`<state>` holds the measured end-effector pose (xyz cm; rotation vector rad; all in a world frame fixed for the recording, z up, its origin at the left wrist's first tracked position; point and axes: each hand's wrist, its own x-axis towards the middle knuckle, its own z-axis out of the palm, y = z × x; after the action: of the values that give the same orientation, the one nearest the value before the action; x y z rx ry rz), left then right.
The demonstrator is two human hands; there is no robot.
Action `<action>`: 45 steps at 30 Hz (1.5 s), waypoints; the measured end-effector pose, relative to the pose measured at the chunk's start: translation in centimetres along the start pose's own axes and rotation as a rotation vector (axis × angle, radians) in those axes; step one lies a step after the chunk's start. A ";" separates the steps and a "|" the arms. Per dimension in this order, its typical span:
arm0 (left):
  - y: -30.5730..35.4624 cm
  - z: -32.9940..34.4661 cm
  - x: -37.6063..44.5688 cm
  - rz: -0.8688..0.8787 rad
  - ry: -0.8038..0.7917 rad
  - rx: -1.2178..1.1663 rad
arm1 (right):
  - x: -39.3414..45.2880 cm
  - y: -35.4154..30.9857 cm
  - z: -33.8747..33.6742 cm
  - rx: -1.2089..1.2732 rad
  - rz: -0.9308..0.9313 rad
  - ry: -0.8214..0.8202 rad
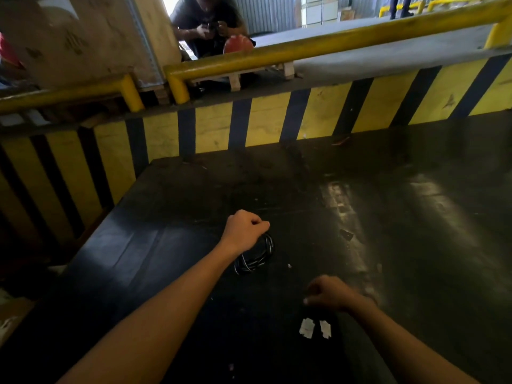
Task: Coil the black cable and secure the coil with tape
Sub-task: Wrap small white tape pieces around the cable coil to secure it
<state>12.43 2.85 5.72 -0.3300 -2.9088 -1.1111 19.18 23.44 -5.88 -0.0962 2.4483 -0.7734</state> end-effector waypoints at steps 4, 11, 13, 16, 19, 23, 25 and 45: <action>0.2 1.0 -0.3 -0.009 -0.078 0.012 | 0.2 0.3 3.0 -0.152 0.022 -0.088; 0.7 1.2 0.3 0.044 -0.172 0.019 | 0.4 -1.3 3.2 -0.150 -0.009 0.001; 1.1 0.7 0.7 0.086 -0.201 0.093 | 0.1 -2.3 0.8 0.090 -0.047 0.149; 2.3 -1.2 1.8 0.161 -0.259 0.181 | -0.8 -4.6 -5.5 0.286 -0.182 0.460; 4.8 -4.1 3.6 0.178 -0.269 0.096 | -2.7 -7.4 -12.8 0.411 -0.346 0.642; 9.3 -7.8 5.1 0.173 -0.266 -0.115 | -5.3 -11.0 -19.9 0.380 -0.529 0.698; 11.6 -9.3 5.3 0.224 -0.310 -0.230 | -6.6 -12.5 -22.4 0.280 -0.588 0.748; 18.5 -13.7 5.8 0.415 -0.219 -0.301 | -10.5 -16.1 -26.3 -0.164 -0.696 1.078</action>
<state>9.57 8.34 28.68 -1.0650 -2.6393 -1.5029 12.30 25.83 25.89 -0.8149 3.5634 -1.0926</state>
